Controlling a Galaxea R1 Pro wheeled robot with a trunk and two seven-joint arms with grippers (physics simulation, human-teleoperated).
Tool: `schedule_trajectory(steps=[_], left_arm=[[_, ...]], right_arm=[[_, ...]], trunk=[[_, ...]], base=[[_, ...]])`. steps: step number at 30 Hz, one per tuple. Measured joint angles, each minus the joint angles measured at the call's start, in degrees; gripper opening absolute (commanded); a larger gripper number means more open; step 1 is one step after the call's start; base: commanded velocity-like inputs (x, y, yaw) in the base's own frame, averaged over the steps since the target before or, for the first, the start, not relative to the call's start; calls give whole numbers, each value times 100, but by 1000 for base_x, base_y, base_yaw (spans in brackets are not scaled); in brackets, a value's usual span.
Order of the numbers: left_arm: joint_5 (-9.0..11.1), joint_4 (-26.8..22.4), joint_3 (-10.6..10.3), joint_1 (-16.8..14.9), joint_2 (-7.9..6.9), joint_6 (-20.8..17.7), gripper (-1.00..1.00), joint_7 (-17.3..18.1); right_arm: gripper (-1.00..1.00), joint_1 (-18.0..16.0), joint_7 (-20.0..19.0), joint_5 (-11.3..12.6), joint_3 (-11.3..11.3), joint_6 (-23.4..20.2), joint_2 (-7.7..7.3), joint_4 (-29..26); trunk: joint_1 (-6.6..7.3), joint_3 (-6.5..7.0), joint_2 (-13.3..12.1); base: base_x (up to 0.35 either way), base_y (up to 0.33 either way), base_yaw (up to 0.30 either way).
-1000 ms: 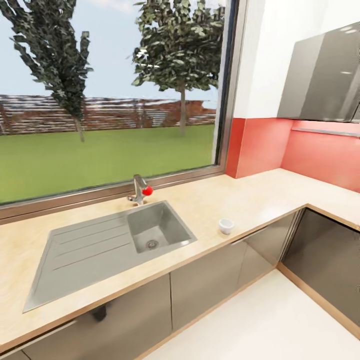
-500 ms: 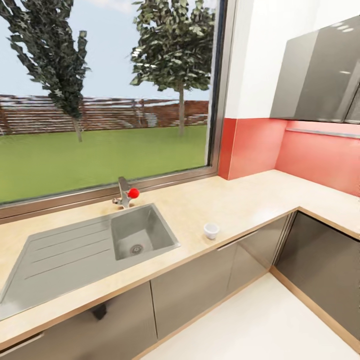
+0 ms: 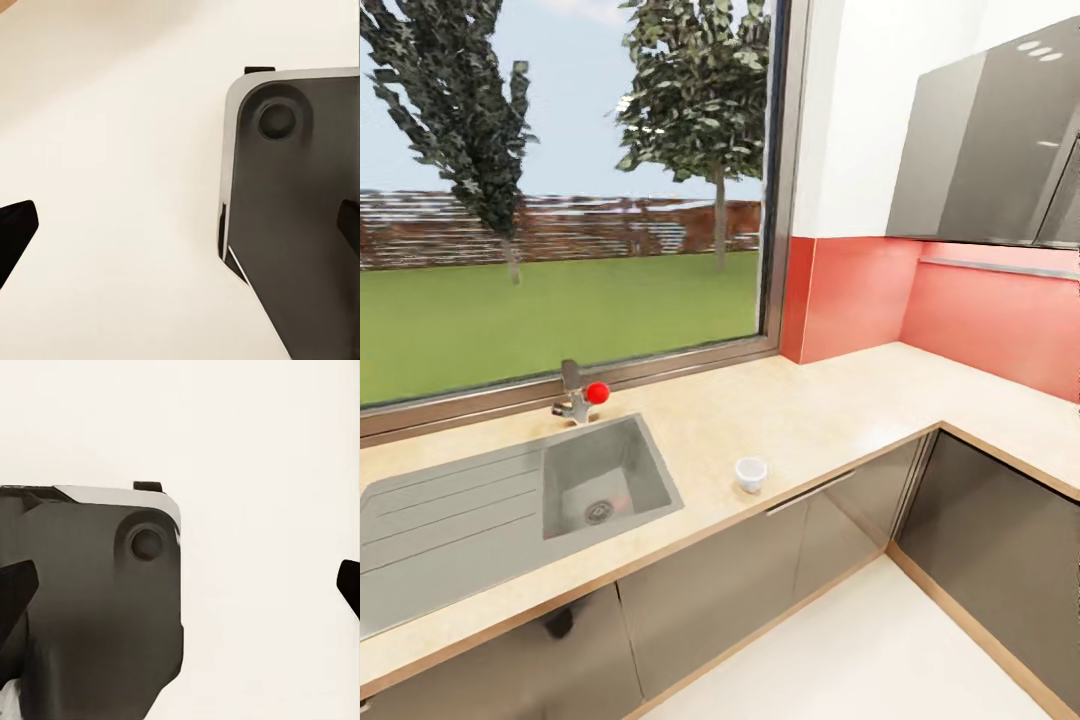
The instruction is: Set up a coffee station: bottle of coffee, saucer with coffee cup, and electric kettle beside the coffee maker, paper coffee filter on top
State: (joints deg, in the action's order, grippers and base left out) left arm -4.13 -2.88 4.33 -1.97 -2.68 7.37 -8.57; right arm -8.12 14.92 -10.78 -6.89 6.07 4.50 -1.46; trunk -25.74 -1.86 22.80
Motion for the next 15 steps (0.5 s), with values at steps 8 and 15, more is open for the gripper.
schedule_trajectory(steps=[8, 15], left_arm=[[0, -1, 4, 1, 3, 2, 100, -1], [0, -2, 7, 1, 4, -5, 100, -10]], right_arm=[[100, -1, 3, 0, 0, 0, 11, 1], [100, -1, 9, 0, 0, 1, 8, 2]], trunk=[[-1, -15, 0], [-1, -41, -1]], base=[[107, -265, 125], [14, -271, 232]])
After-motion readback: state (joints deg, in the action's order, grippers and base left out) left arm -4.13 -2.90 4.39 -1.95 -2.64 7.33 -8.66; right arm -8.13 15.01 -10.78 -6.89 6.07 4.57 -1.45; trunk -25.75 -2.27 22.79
